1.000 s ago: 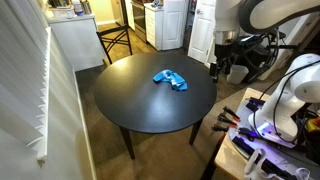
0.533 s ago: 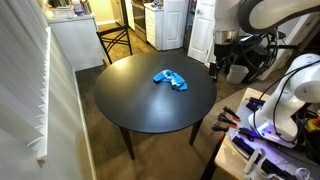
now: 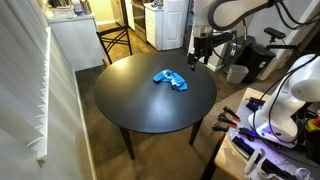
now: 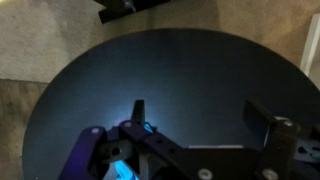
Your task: Use the towel to wipe the table.
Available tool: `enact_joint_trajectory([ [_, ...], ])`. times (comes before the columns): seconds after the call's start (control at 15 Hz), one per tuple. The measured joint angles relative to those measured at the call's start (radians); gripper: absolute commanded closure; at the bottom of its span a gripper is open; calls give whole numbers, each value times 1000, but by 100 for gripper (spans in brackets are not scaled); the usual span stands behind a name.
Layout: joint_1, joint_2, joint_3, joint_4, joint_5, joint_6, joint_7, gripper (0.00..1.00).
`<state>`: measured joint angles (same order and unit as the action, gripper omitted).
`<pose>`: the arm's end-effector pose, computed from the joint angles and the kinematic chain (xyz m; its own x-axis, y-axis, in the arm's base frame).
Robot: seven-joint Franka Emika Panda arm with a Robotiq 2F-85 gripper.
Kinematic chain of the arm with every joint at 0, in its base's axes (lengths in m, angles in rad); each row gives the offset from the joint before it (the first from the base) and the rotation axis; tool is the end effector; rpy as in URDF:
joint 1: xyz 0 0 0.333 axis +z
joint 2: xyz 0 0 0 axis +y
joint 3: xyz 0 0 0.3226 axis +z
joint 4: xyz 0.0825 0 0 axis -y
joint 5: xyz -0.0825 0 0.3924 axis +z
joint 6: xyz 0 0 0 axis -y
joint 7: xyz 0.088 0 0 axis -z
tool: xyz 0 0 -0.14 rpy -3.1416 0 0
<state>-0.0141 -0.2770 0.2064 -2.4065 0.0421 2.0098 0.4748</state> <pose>0.4300 0.0866 0.3756 0.9451 -0.3109 -0.1010 -0.3043 -0.9496 0.0750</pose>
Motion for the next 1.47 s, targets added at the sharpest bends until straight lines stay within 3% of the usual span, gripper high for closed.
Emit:
enact_joint_trajectory([
  [0.33, -8, 216, -53, 90, -102, 306, 69, 0],
  [0.53, -5, 279, -78, 98, -234, 401, 183, 0],
  [0.67, 1, 306, -99, 99, -322, 417, 264, 0],
  [1.2, 20, 315, -119, 102, -327, 417, 270, 0],
  [1.47, 34, 302, -133, 82, -426, 466, 321, 0],
])
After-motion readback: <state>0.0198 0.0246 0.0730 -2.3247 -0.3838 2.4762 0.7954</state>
